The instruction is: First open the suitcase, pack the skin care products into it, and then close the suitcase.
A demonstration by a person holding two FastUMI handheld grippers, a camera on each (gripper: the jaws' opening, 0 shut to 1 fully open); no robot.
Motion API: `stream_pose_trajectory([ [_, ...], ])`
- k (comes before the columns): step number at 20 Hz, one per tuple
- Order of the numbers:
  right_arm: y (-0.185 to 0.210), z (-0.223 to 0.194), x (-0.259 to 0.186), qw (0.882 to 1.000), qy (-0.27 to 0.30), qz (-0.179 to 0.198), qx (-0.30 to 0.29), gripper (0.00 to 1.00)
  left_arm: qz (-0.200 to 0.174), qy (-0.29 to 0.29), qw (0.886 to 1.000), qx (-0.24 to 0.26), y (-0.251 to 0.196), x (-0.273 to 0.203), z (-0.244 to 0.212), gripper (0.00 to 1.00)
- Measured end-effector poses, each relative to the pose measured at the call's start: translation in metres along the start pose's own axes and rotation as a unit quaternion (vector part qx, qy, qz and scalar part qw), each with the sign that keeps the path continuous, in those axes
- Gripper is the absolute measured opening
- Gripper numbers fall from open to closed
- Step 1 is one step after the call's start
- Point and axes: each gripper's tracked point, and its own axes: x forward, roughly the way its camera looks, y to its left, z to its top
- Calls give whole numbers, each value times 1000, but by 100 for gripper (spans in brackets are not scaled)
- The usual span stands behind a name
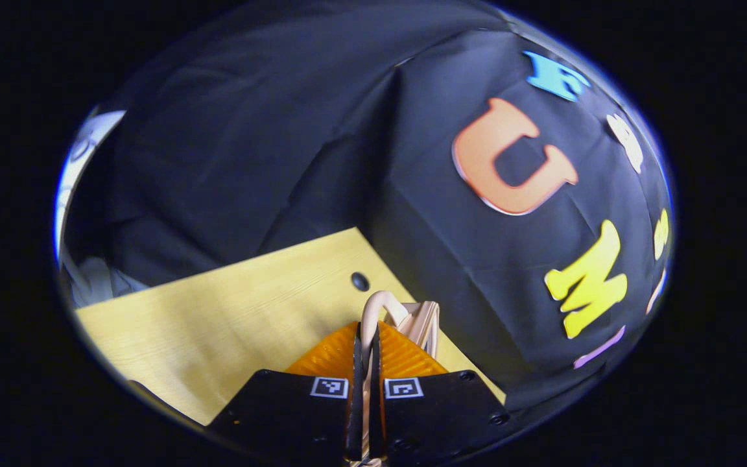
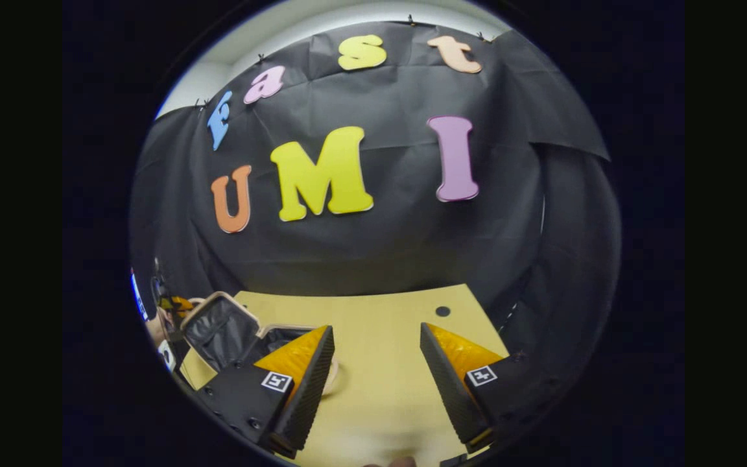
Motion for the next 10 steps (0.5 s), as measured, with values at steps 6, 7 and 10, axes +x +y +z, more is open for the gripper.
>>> stream_pose_trajectory([
  [6, -57, 1, -19, 999, -5, -42, 19, 79, -23, -90, 980, 174, -135, -66, -21, 6],
  [7, -66, 2, -23, 999, -6, -47, 18, 79, -18, -102, 975, 199, -152, -74, -32, 6],
  [10, -89, 6, -34, 998, -16, -61, 20, 79, -38, -126, 948, 291, -208, -96, -80, 6],
])
